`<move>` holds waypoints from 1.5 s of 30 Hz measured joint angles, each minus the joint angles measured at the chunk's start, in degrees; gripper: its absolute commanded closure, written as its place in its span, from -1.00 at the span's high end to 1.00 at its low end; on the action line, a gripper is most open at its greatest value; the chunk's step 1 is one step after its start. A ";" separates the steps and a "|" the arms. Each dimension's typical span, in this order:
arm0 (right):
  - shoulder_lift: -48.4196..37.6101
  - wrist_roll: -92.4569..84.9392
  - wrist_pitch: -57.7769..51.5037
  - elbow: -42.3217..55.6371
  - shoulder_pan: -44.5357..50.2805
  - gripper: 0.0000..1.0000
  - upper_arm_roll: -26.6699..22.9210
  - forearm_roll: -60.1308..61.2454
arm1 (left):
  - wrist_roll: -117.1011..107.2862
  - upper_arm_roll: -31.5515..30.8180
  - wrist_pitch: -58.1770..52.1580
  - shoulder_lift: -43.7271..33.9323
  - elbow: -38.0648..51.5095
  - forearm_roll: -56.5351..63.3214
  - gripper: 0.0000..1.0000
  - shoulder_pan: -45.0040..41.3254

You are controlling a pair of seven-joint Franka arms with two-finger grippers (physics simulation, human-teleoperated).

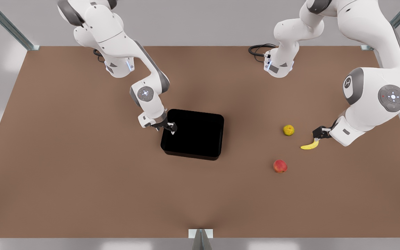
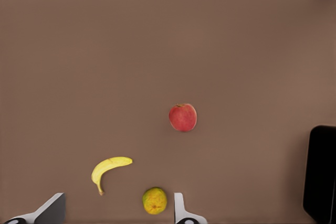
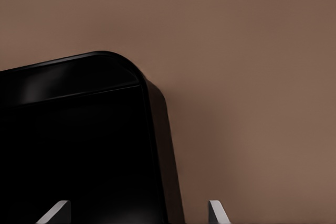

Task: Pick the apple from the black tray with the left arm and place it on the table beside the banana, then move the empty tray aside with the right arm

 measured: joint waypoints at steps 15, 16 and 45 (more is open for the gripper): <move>2.01 1.34 1.20 0.31 -0.53 -0.52 -0.17 -0.02 | 3.00 0.03 -0.14 0.01 -0.15 -0.24 1.00 0.04; 1.98 1.33 1.21 0.33 -0.53 -0.59 -0.17 0.00 | 3.12 0.03 -0.15 0.02 -0.14 -0.24 1.00 0.04; -2.54 -48.49 -25.21 27.32 -30.70 -0.87 -4.99 1.73 | 4.33 -0.13 -1.02 -0.62 0.49 -0.17 1.00 -0.74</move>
